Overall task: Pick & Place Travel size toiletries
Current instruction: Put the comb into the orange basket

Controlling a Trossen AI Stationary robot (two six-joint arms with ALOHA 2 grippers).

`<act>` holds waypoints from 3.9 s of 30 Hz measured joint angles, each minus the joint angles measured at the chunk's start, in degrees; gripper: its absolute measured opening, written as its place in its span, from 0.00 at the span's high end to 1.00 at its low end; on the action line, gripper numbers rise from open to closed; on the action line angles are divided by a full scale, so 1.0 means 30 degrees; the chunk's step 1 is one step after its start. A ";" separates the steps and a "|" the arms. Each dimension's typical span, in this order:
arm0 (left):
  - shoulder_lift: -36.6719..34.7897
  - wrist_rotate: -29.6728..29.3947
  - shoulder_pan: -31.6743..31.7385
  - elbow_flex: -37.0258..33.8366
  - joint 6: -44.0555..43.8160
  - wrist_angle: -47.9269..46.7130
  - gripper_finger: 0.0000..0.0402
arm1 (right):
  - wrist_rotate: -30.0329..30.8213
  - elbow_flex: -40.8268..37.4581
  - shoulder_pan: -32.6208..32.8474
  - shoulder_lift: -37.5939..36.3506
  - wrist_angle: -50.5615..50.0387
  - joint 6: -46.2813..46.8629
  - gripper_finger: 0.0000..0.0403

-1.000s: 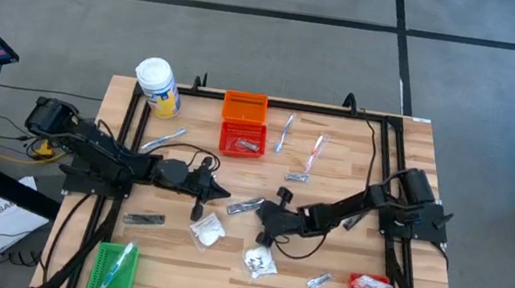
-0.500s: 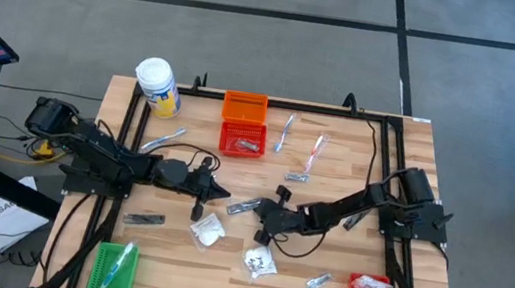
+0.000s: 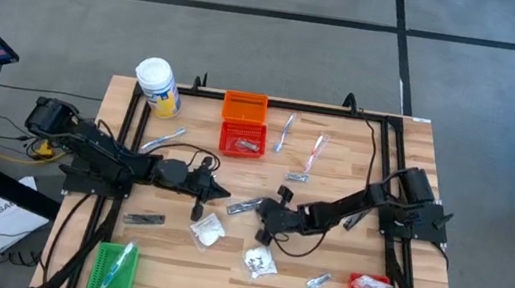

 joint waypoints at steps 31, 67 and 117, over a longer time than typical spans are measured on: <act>0.0000 0.0080 0.0007 0.0000 0.0000 0.0000 1.00 | 0.0124 0.0029 -0.0450 0.0007 -0.1168 0.1230 1.00; 0.8342 0.3541 0.2295 0.3823 -0.9038 -0.1179 0.42 | -0.1143 0.0444 -0.1042 0.1115 -0.0824 0.1669 1.00; 0.8604 0.2709 0.1610 0.5636 -0.7461 -0.4477 0.83 | -0.1103 0.0392 -0.1166 0.1158 -0.0120 0.1623 1.00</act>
